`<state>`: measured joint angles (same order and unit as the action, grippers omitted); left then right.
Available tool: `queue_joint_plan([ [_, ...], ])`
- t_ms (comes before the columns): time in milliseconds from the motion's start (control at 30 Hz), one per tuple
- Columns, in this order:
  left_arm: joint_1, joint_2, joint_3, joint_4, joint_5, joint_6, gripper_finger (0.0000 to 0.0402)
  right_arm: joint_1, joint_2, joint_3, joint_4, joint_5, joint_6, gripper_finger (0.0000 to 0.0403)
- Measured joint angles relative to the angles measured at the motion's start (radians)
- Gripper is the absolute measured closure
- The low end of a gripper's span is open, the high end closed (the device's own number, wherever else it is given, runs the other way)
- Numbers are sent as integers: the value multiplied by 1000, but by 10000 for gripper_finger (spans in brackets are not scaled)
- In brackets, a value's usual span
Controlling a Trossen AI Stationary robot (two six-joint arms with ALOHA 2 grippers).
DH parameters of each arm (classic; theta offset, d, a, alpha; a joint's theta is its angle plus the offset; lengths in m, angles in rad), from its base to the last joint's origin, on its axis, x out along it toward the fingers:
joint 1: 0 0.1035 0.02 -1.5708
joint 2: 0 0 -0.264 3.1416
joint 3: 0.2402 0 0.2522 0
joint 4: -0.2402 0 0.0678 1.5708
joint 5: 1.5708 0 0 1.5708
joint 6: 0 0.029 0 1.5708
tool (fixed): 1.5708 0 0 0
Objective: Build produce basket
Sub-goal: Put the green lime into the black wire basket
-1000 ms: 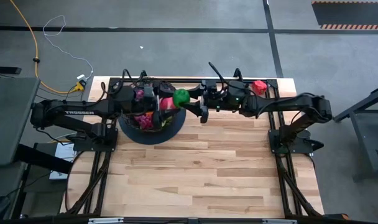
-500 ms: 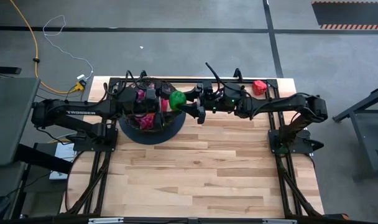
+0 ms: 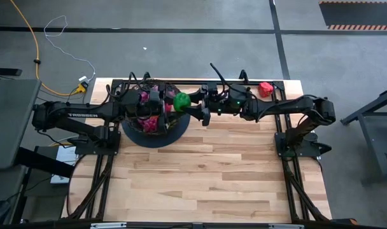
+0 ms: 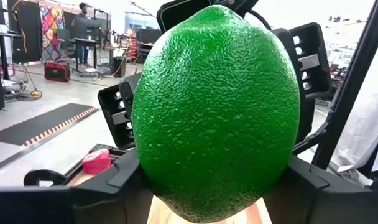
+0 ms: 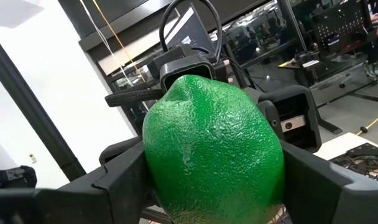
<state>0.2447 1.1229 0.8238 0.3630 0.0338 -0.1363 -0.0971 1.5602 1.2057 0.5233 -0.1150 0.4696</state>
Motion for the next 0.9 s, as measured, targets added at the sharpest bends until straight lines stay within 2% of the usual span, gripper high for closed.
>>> queue_joint_plan([
  [267, 0, -1, 0, -10, 1, -3, 181, 0, -3, 0, -11, -3, 24, 115],
  [567, 5, -11, 0, -61, -25, 1, 180, -17, -69, -1, -174, 20, 8, 98],
  [900, 9, -49, 0, -110, -47, 17, 178, -37, -205, -1, -244, 28, -159, 96],
])
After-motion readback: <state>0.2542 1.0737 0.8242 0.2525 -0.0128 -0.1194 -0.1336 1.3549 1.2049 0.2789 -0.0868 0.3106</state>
